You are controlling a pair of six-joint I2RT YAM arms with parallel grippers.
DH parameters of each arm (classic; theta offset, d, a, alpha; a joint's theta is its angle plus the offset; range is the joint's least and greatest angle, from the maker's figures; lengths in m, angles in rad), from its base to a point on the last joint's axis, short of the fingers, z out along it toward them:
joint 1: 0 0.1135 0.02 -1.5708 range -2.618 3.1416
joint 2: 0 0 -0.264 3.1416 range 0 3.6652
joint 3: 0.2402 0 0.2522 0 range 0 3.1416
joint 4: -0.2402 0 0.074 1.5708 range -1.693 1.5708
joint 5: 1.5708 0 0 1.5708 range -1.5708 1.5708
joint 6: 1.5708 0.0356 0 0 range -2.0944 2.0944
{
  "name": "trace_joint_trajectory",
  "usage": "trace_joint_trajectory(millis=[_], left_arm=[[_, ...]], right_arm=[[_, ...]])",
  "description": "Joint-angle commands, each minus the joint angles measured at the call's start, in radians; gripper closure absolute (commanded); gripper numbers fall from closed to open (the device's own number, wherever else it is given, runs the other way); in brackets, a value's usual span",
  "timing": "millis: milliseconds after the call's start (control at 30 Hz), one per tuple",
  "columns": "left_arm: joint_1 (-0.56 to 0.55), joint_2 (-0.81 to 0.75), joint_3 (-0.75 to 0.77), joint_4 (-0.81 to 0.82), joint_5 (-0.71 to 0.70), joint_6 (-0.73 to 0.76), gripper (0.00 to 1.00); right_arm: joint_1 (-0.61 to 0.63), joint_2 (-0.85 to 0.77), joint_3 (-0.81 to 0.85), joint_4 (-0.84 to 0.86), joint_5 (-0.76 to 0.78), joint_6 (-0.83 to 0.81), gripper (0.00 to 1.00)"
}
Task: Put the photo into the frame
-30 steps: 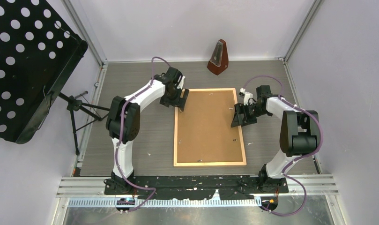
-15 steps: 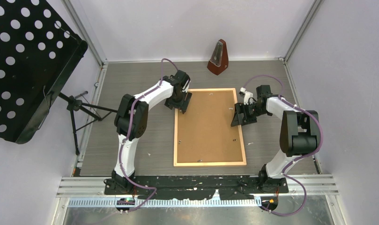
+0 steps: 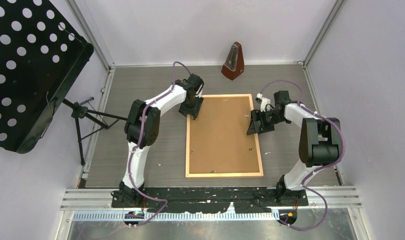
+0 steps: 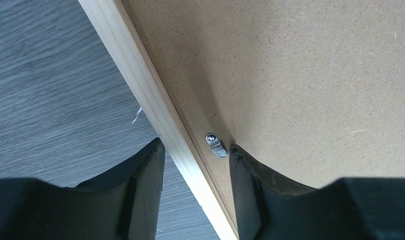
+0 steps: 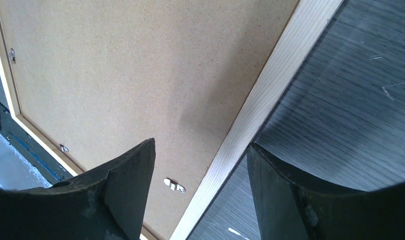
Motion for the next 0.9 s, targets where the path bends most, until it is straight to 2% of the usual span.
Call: trace_joint_trajectory(millis=[0,400,633,667,733,867], left_arm=[[0.004,0.008,0.027,-0.004,-0.022,0.013,0.54],[0.018,-0.024,-0.027,0.021,-0.004,0.034,0.74],[0.018,-0.024,-0.012,0.019,0.006,0.048,0.82],[0.018,-0.026,-0.012,0.021,0.007,0.05,0.85],[0.018,-0.027,-0.008,0.019,0.008,0.053,0.98],[0.018,-0.03,0.002,0.019,0.011,0.059,1.0]], right_arm=[[0.0,-0.005,0.005,0.031,-0.035,-0.003,0.27],[-0.017,0.011,0.007,0.027,-0.054,-0.004,0.27],[-0.021,0.011,0.005,0.027,-0.058,-0.006,0.27],[-0.021,0.012,0.005,0.027,-0.06,-0.006,0.27],[-0.023,0.014,0.005,0.026,-0.063,-0.006,0.27],[-0.024,0.018,0.006,0.027,-0.064,-0.009,0.27]])
